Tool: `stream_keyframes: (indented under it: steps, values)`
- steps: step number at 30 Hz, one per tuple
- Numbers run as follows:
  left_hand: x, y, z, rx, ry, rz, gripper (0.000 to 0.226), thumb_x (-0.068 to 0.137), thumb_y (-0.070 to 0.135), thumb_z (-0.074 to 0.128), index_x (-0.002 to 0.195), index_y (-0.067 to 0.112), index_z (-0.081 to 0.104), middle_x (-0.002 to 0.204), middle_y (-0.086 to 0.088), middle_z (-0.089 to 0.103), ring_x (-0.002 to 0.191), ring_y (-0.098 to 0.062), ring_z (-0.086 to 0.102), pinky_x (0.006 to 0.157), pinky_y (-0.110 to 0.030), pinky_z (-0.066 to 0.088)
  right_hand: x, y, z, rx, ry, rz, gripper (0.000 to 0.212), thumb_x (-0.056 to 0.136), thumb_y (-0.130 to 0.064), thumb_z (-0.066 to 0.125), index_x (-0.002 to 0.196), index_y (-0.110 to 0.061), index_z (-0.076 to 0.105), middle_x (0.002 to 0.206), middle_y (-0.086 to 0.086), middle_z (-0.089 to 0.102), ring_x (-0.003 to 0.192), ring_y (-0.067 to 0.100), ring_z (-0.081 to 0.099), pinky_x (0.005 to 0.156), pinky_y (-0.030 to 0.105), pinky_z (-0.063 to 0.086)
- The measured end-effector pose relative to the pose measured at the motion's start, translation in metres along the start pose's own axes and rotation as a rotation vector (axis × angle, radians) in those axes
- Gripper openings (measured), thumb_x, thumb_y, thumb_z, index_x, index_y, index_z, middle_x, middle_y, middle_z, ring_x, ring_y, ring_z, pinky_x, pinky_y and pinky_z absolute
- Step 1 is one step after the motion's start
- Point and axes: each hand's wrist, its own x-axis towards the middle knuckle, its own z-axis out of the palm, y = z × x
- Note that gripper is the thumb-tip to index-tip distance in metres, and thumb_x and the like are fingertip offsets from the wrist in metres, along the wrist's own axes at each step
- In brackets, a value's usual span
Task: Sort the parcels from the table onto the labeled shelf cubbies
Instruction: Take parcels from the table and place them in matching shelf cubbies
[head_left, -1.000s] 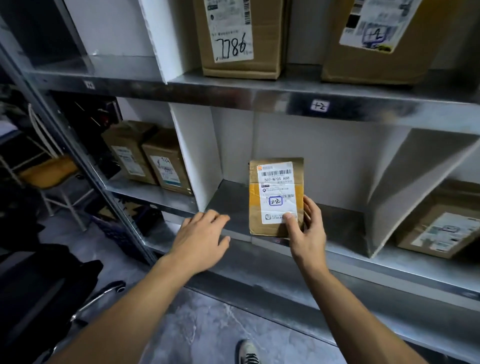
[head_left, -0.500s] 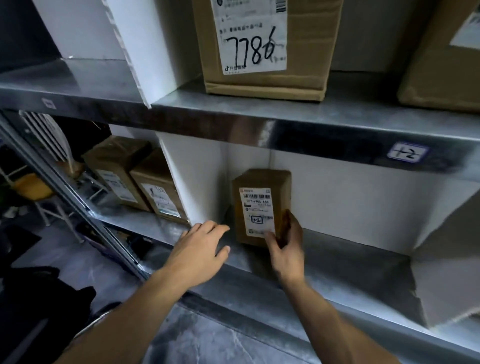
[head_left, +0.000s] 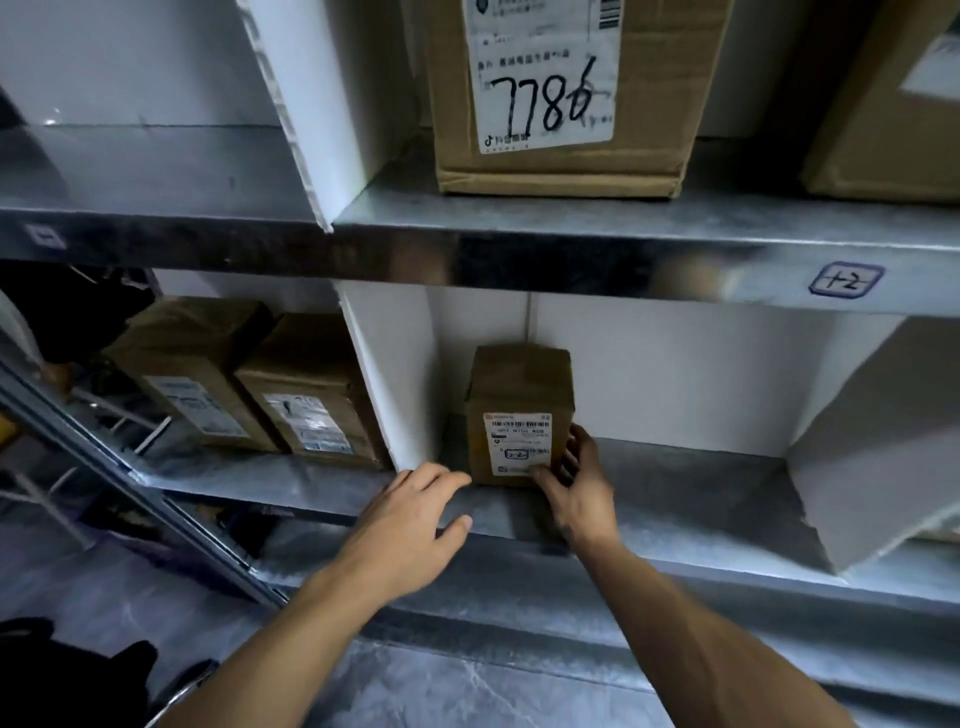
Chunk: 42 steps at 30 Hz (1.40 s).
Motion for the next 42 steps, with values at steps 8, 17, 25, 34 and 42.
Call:
stream_keyframes:
  steps: [8, 17, 25, 34, 42]
  values:
    - [-0.016, -0.008, -0.009, -0.027, -0.041, 0.121, 0.049, 0.095, 0.044, 0.048, 0.141, 0.028, 0.043, 0.138, 0.009, 0.043, 0.128, -0.014, 0.040, 0.106, -0.035, 0.037, -0.054, -0.029, -0.010, -0.325, 0.123, 0.117, 0.066, 0.096, -0.038, 0.063, 0.153, -0.024, 0.033, 0.152, 0.014, 0.042, 0.137, 0.034, 0.044, 0.111, 0.046, 0.038]
    - [-0.033, 0.039, 0.028, 0.149, -0.088, 0.327, 0.050, 0.096, 0.046, 0.041, 0.143, 0.027, 0.039, 0.140, 0.003, 0.045, 0.124, -0.022, 0.042, 0.101, -0.040, 0.035, -0.183, -0.016, -0.081, -1.192, 0.017, -0.176, 0.041, 0.098, -0.048, 0.044, 0.127, -0.020, 0.054, 0.125, 0.006, 0.058, 0.112, 0.033, 0.056, 0.089, 0.041, 0.045]
    - [-0.045, 0.180, 0.086, 0.215, -0.152, 0.677, 0.047, 0.095, 0.049, 0.040, 0.138, 0.029, 0.043, 0.137, 0.005, 0.047, 0.123, -0.021, 0.044, 0.100, -0.038, 0.033, -0.293, 0.014, -0.190, -1.315, 0.221, 0.073, 0.041, 0.097, -0.049, 0.042, 0.125, -0.020, 0.051, 0.122, 0.007, 0.056, 0.109, 0.032, 0.057, 0.086, 0.040, 0.044]
    - [-0.100, 0.417, 0.167, 0.197, -0.211, 1.059, 0.047, 0.094, 0.046, 0.045, 0.138, 0.029, 0.044, 0.137, 0.005, 0.048, 0.127, -0.022, 0.042, 0.105, -0.035, 0.031, -0.437, 0.065, -0.371, -1.262, 0.531, 0.421, 0.040, 0.098, -0.054, 0.038, 0.120, -0.022, 0.050, 0.116, 0.005, 0.056, 0.106, 0.033, 0.058, 0.081, 0.040, 0.046]
    - [-0.174, 0.631, 0.244, 0.117, -0.208, 1.298, 0.047, 0.091, 0.046, 0.049, 0.133, 0.026, 0.050, 0.128, 0.002, 0.055, 0.114, -0.024, 0.051, 0.092, -0.038, 0.042, -0.578, 0.109, -0.531, -1.237, 0.706, 0.663, 0.043, 0.099, -0.054, 0.039, 0.123, -0.021, 0.050, 0.121, 0.007, 0.056, 0.107, 0.033, 0.057, 0.072, 0.039, 0.041]
